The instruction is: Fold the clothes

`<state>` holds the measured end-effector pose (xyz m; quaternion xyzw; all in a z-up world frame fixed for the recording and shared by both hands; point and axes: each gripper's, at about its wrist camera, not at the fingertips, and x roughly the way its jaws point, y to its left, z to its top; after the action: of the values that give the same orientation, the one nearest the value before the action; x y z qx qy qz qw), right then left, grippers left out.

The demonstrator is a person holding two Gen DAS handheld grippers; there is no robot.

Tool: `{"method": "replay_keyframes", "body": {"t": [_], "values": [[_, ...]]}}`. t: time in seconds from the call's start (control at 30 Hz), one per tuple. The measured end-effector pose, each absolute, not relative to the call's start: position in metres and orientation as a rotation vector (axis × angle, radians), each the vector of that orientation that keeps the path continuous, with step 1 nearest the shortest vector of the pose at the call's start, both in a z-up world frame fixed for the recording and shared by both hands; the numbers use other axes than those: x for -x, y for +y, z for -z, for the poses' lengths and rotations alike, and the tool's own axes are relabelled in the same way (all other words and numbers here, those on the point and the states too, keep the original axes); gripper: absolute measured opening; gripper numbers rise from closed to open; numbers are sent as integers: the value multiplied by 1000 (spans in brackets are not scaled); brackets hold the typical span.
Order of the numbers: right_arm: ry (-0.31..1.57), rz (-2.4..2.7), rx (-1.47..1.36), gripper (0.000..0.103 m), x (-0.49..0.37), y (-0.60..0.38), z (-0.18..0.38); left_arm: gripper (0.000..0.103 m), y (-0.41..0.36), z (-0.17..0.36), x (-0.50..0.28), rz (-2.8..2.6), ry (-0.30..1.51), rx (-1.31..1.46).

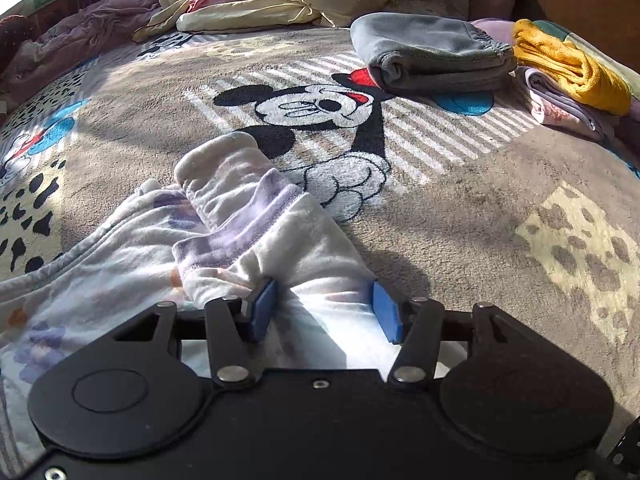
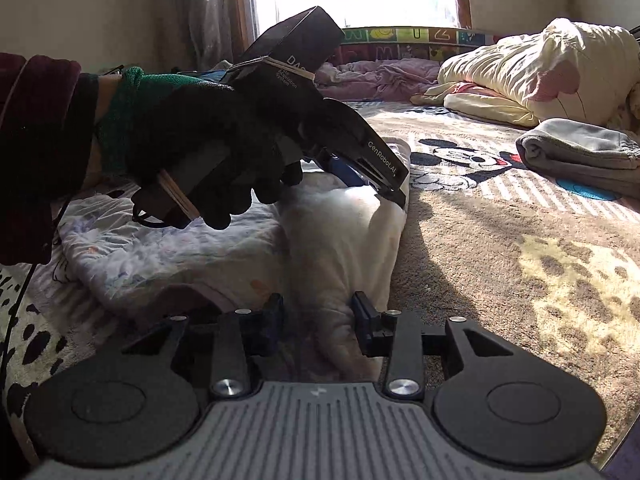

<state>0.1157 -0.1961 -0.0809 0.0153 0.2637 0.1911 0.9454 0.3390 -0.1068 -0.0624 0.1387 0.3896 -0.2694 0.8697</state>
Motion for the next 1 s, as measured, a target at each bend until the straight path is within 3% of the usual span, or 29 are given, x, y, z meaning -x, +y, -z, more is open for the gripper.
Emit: {"method": "replay_keyframes", "body": {"t": [0.1,0.27,0.6,0.83,1.0], "values": [[502,-384,-19,41,-109,-195,78,49,-98,40,-319,538,747,-292],[497,-377,-11,41,-107,-194,77,49,-72,15,-277,546,681,-254],[524,-370,3,46,-109,-191,80,54,-68,64,-271,578,801,-213],[503,-367,9,48,-104,-190,80,53,-57,49,-266,543,817,-140],[376,-340,89,47,-73,-187,66,53,-6,22,-231,443,736,61]]}}
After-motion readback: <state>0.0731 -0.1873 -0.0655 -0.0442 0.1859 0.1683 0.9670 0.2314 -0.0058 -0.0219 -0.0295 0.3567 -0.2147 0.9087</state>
